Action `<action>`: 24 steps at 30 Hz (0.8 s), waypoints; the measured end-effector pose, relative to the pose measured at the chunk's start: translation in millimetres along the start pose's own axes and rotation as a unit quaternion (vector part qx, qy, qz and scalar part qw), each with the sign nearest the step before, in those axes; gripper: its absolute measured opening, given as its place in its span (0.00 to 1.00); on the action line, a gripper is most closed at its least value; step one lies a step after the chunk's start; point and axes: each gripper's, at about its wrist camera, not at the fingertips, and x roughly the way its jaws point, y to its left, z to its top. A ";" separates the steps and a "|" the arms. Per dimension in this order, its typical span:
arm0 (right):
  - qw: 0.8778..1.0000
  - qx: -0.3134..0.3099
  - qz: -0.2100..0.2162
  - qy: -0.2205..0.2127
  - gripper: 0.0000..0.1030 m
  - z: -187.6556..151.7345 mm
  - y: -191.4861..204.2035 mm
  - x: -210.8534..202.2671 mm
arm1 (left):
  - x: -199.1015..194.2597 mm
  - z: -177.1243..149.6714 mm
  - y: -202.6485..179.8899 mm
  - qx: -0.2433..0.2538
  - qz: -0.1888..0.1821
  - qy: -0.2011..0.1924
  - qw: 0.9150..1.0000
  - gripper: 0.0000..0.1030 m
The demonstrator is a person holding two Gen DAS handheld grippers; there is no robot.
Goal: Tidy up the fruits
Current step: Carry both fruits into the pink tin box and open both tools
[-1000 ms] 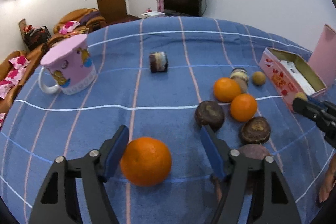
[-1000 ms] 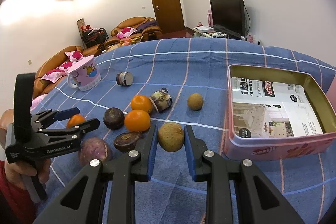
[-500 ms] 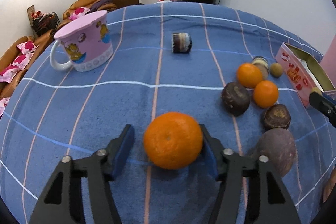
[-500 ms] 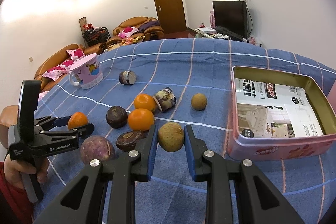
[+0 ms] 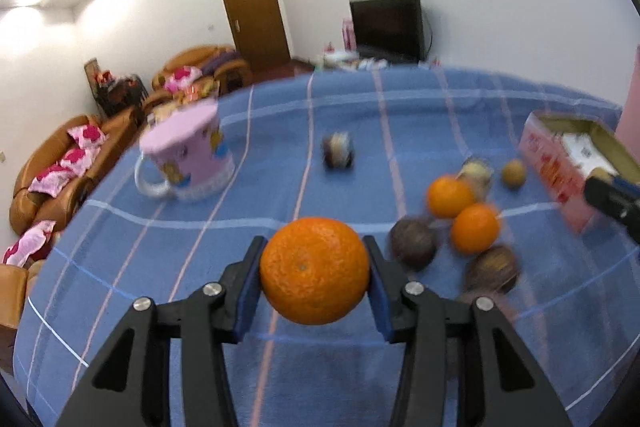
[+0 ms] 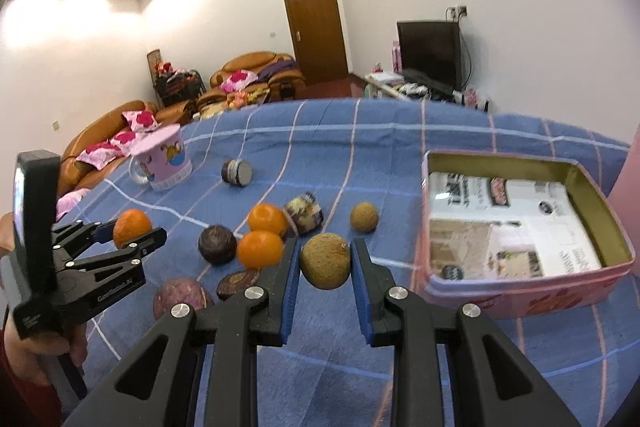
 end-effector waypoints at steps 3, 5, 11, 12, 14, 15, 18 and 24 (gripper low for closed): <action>1.000 0.005 -0.009 -0.024 0.26 6.2 -8.3 -10.7 | -16.8 11.4 -18.1 0.002 -0.005 -0.038 0.999 0.47; 0.999 0.013 -0.017 -0.038 0.26 9.7 -18.1 -17.1 | -24.3 20.4 -33.9 0.001 -0.013 -0.056 0.998 0.47; 0.996 0.014 -0.062 -0.059 0.26 14.3 -49.1 -29.1 | -26.7 34.5 -82.3 0.016 -0.047 -0.068 0.996 0.47; 0.996 0.013 -0.068 -0.061 0.26 14.5 -53.3 -30.2 | -25.9 36.3 -90.6 0.016 -0.053 -0.069 0.996 0.47; 0.994 0.013 -0.086 -0.063 0.26 15.3 -66.9 -32.6 | -24.3 38.8 -104.8 0.019 -0.060 -0.068 0.996 0.47; 0.993 0.015 -0.096 -0.064 0.26 15.7 -75.6 -33.7 | -22.9 40.4 -113.0 0.020 -0.065 -0.068 0.995 0.47; 0.991 0.023 -0.118 -0.063 0.26 17.0 -98.3 -35.3 | -19.3 44.4 -133.0 0.023 -0.075 -0.066 0.995 0.47; 0.985 0.027 -0.163 -0.052 0.26 16.3 -138.2 -35.5 | -13.5 50.1 -173.6 0.036 -0.094 -0.059 0.993 0.47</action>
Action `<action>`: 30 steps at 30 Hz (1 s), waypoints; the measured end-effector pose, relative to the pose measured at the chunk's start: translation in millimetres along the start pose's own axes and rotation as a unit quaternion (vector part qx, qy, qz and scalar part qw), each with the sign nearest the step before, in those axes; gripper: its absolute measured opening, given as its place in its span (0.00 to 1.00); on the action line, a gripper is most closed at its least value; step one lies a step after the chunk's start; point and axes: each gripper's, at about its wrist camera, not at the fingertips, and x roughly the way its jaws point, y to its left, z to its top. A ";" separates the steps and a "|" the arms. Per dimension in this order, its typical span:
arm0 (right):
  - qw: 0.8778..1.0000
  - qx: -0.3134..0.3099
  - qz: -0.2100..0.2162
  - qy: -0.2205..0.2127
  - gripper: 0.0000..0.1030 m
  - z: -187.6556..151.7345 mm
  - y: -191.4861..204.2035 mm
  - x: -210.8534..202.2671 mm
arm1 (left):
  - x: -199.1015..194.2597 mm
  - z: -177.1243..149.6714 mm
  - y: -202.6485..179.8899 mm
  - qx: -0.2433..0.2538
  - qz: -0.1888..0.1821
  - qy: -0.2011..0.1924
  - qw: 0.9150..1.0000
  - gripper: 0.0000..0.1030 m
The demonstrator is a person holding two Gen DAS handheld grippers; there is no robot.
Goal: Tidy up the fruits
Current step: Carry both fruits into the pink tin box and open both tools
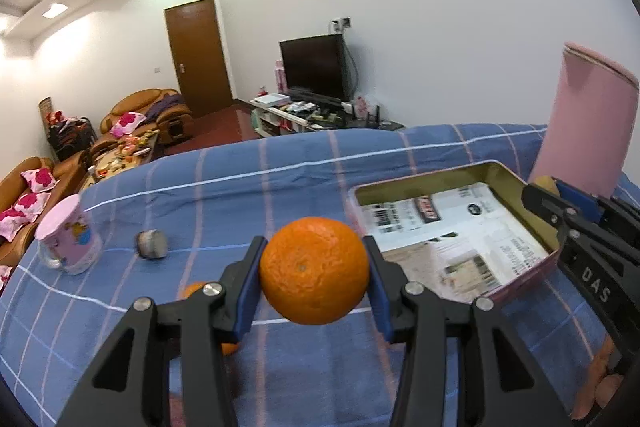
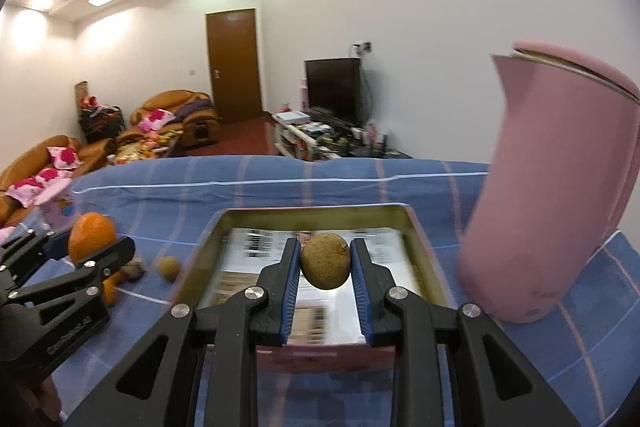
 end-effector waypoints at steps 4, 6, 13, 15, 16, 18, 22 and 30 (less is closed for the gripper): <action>1.000 0.011 -0.010 0.019 0.26 1.1 -20.3 13.3 | 11.6 1.9 -20.3 0.009 -0.010 0.009 1.000 0.47; 0.999 0.011 -0.015 0.027 0.26 1.0 -26.2 19.1 | 19.0 4.5 -29.2 0.009 -0.016 0.016 1.000 0.47; 0.998 0.008 -0.007 0.058 0.26 0.1 -32.7 38.2 | 36.2 9.5 -51.6 0.020 -0.024 0.029 0.999 0.47; 0.998 0.005 -0.002 0.066 0.26 -0.8 -30.7 42.0 | 41.4 7.7 -54.2 0.022 -0.025 0.036 0.999 0.47; 0.998 0.001 -0.002 0.069 0.26 -1.3 -28.6 43.5 | 43.3 6.3 -55.0 0.023 -0.025 0.038 0.999 0.47; 0.997 -0.007 -0.003 0.075 0.26 -2.1 -24.7 45.8 | 45.2 5.1 -56.5 0.028 -0.021 0.037 0.999 0.47; 0.997 -0.004 0.004 0.079 0.26 -3.3 -23.0 47.5 | 46.4 5.5 -61.4 0.040 -0.017 0.036 0.998 0.47; 0.996 0.010 0.024 0.083 0.26 -4.5 -24.0 47.6 | 49.1 6.5 -62.8 0.041 -0.028 0.039 0.998 0.49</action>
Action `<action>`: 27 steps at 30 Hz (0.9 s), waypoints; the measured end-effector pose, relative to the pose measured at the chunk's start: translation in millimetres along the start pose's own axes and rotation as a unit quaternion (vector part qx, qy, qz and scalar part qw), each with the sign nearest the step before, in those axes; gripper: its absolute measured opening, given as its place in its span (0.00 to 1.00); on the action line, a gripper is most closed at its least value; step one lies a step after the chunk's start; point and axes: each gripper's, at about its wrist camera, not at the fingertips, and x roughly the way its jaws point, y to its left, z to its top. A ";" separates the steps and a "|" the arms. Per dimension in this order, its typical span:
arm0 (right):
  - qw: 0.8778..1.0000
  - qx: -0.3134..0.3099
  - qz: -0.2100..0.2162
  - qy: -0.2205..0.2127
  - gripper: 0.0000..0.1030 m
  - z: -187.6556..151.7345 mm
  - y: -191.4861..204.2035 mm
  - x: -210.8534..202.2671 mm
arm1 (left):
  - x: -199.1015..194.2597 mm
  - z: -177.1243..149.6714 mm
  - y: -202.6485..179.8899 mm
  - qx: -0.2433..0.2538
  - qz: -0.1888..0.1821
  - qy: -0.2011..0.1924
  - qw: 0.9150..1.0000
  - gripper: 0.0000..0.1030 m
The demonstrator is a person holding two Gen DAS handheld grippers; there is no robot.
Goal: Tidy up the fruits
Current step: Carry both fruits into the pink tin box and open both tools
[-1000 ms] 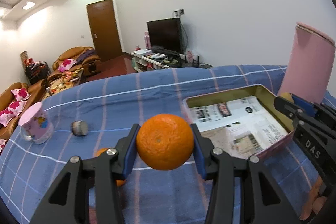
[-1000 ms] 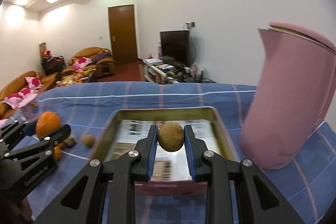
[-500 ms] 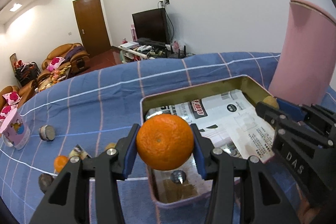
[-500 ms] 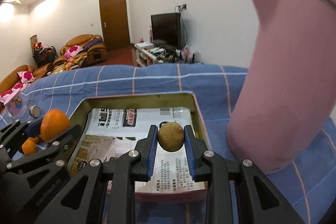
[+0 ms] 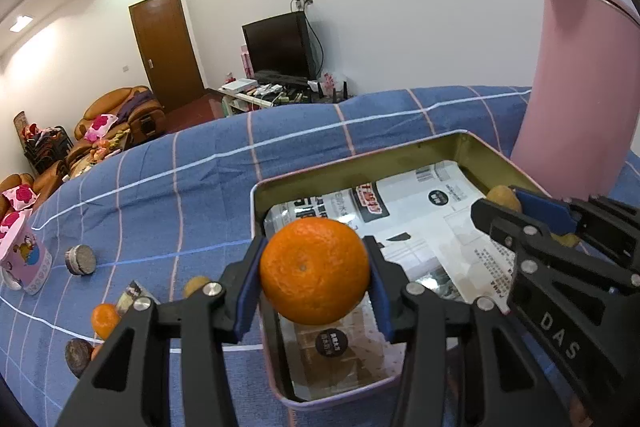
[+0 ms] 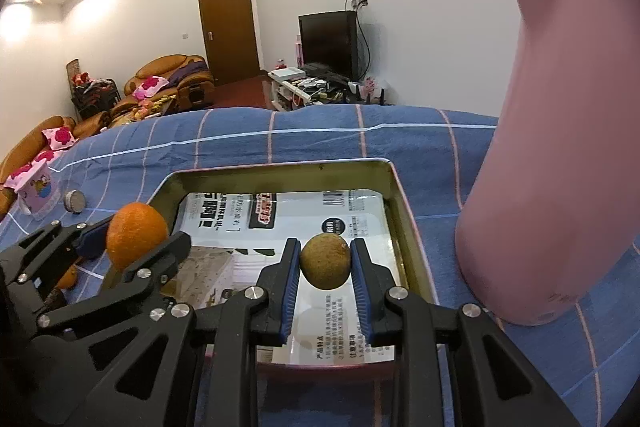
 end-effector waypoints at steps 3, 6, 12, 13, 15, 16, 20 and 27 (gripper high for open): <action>1.000 0.007 0.016 0.001 0.29 -0.3 0.7 -1.7 | -6.1 0.6 -1.8 0.001 0.004 -0.018 1.000 0.51; 1.000 0.013 0.016 -0.008 0.31 -0.2 -1.0 -5.6 | -6.0 1.1 1.0 -0.005 0.011 -0.021 1.000 0.61; 0.996 0.057 0.044 -0.047 0.73 2.1 -14.3 -20.7 | -16.6 -0.2 11.3 -0.027 0.026 -0.049 0.998 0.98; 0.995 0.062 0.044 -0.071 0.76 1.7 -15.3 -28.7 | -20.9 -0.9 10.3 -0.024 0.034 -0.062 0.997 1.00; 0.993 0.059 0.039 -0.095 0.77 2.6 -14.1 -37.4 | -30.9 -1.9 7.2 -0.011 0.046 -0.087 0.995 1.00; 0.992 0.057 0.031 -0.106 0.77 2.3 -12.9 -41.6 | -32.1 -2.4 6.5 -0.008 0.049 -0.089 0.995 1.00; 0.990 0.055 0.000 -0.127 0.78 1.4 -11.5 -46.5 | -34.9 -5.7 12.8 -0.017 0.050 -0.088 0.995 1.00; 0.989 0.056 -0.016 -0.138 0.78 -4.3 -10.4 -48.3 | -39.1 -15.1 23.4 -0.024 0.056 -0.081 0.995 1.00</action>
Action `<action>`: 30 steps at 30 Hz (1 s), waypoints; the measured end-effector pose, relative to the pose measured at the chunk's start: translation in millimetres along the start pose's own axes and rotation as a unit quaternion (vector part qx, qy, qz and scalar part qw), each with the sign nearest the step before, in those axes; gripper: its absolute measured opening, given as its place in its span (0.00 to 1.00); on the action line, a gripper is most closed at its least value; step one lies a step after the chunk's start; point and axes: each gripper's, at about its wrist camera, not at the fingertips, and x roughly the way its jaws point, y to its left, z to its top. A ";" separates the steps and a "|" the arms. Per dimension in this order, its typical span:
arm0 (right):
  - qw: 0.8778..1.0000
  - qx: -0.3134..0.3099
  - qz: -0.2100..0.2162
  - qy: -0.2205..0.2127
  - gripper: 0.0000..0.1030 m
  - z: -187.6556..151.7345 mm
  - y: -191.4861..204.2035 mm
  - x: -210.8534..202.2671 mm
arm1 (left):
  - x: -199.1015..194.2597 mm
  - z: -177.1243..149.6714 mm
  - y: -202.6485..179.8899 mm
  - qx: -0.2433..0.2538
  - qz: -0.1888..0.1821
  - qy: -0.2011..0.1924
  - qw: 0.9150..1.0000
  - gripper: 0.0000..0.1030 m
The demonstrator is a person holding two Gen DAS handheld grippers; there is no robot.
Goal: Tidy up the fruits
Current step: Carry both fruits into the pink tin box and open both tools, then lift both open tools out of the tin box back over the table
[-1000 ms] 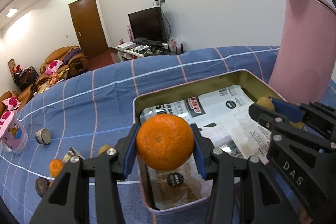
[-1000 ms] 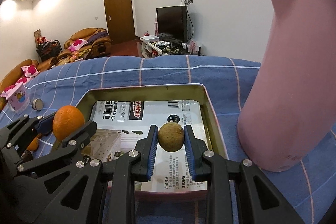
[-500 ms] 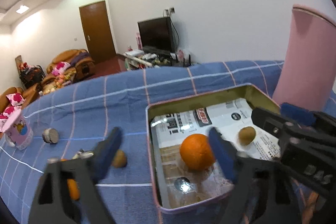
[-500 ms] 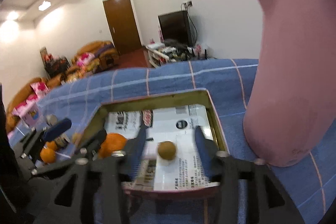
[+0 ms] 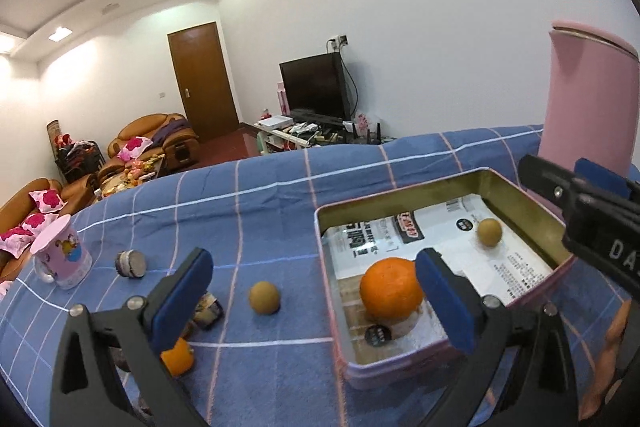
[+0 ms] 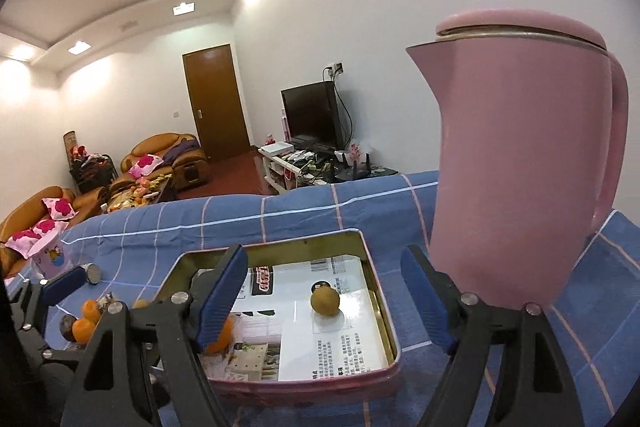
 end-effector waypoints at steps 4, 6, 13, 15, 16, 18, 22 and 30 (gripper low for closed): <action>1.000 -0.006 -0.001 0.008 0.78 -2.7 3.5 2.0 | -4.4 -3.4 6.6 -0.005 -0.001 0.002 1.000 1.00; 1.000 -0.007 -0.004 0.005 0.78 -3.1 4.0 0.1 | -7.3 -6.3 11.1 -0.007 -0.001 0.003 1.000 1.00; 1.000 0.004 -0.011 -0.006 0.78 -7.4 10.9 -10.2 | -16.0 -14.7 26.5 -0.015 0.005 0.009 1.000 1.00; 1.000 0.001 -0.012 -0.005 0.78 -8.6 14.7 -11.5 | -17.6 -16.6 33.2 -0.022 0.005 0.012 1.000 1.00; 1.000 -0.001 -0.013 -0.006 0.78 -9.7 17.5 -13.6 | -18.5 -17.9 36.6 -0.025 0.006 0.013 1.000 1.00; 1.000 0.000 -0.008 -0.006 0.78 -11.8 21.9 -17.0 | -20.1 -21.1 41.4 -0.029 0.006 0.017 0.999 1.00; 1.000 0.006 0.005 0.000 0.78 -16.8 31.6 -24.3 | -23.6 -26.7 50.9 -0.034 0.007 0.022 0.999 1.00; 1.000 0.004 0.024 0.011 0.78 -27.1 54.5 -31.5 | -34.3 -38.3 69.8 -0.029 0.015 0.029 0.999 1.00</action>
